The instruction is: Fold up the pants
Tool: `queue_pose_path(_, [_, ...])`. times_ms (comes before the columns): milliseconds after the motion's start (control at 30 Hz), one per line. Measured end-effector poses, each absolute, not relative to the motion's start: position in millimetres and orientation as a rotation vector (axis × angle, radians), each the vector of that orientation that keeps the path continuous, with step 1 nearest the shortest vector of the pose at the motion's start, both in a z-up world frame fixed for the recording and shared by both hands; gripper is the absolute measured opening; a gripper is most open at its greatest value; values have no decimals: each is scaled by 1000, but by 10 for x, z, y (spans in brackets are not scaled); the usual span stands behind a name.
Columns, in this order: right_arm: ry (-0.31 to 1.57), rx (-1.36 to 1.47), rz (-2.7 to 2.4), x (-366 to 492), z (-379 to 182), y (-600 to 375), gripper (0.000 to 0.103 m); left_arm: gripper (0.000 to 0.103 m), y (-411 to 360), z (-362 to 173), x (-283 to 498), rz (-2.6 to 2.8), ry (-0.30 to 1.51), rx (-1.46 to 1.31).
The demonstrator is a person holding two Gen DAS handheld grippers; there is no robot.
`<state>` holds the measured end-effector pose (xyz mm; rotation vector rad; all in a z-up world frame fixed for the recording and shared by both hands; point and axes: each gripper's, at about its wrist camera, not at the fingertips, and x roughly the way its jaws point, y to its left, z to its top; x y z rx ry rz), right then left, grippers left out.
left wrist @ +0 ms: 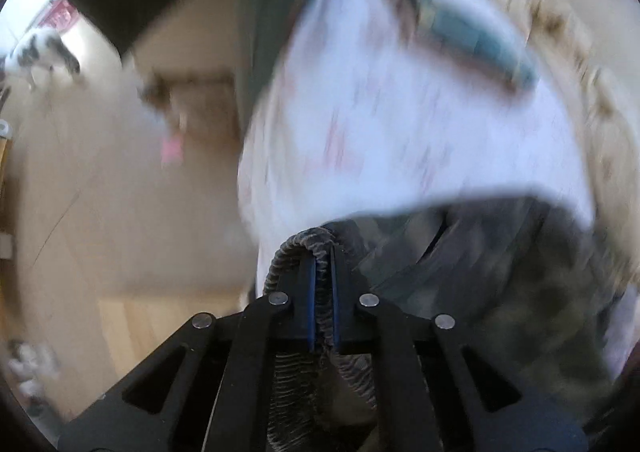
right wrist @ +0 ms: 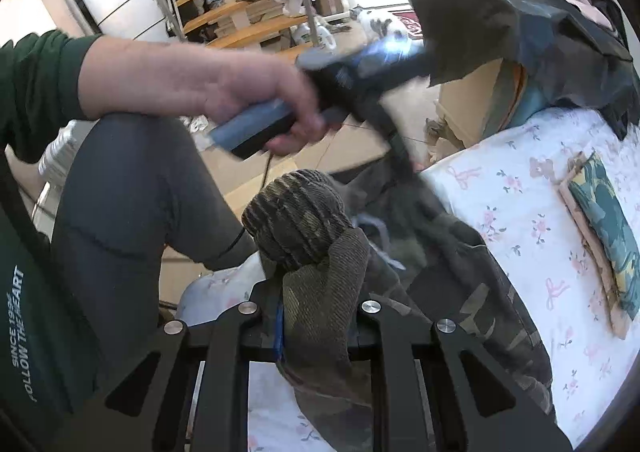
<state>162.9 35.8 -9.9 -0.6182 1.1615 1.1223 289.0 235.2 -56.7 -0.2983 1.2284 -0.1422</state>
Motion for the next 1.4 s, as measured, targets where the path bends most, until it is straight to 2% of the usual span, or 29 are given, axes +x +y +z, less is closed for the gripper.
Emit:
queue_pose_path(200, [1130,-634,1095,1769,15,435,18,3,2162,-153,3184,-219,1035,-274])
queue_pose_path(300, [1115,-609,1076,2052,41,495,17,4,2197,-125,3367,-220,976,-248])
queue_pose_path(433, [1169,-567,1034,2644,-211,520,17,11,2410,-833,3622,-85,1208,-291])
queue_pose_path(467, [1201,-555,1041,2809,-317,532,17,27,2437,-931,3640,-63,1243,-303])
queue_pose_path(500, [1220,-561,1049,2976,-428,562,17,50,2522,-1041,3634,-37,1282,-323])
queue_pose_path(533, [1233,-563,1062,3090,-500,592,17,60,2634,-1066,3597,-6,1273,-360])
queue_pose_path(567, [1243,-578,1078,3208,-568,651,17,63,2782,-1031,3539,16,1237,-429])
queue_pose_path(667, [1290,-667,1141,3547,-808,905,17,63,3184,-882,3404,28,1166,-599])
queue_pose_path(767, [1364,-741,1161,3815,-1109,1096,17,64,3412,-784,3285,116,1111,-567])
queue_pose_path(967, [1534,-747,1127,4336,-1909,1271,17,64,3157,-1008,3299,-52,1200,-585])
queue_pose_path(1100, [1538,-726,1149,4387,-2019,1326,17,64,3062,-870,3310,-35,1141,-493])
queue_pose_path(1133, [1539,-723,1139,4403,-2038,1299,20,65,3067,-872,3314,-26,1144,-481])
queue_pose_path(1167, [1540,-720,1115,4440,-2061,1271,27,65,3068,-887,3333,2,1155,-466])
queue_pose_path(1200, [1549,-684,1083,4489,-2062,1221,46,65,3070,-903,3335,18,1158,-466])
queue_pose_path(1233, [1549,-640,1037,4547,-2025,1154,58,65,3061,-923,3336,20,1166,-474])
queue_pose_path(1267, [1542,-615,1001,4570,-1963,1097,62,65,3052,-927,3328,9,1172,-479])
queue_pose_path(1333, [1492,-517,985,4631,-1661,905,63,66,2977,-922,3327,-19,1174,-458])
queue_pose_path(1400, [1419,-467,981,4594,-1306,639,63,73,2897,-908,3340,-34,1166,-418])
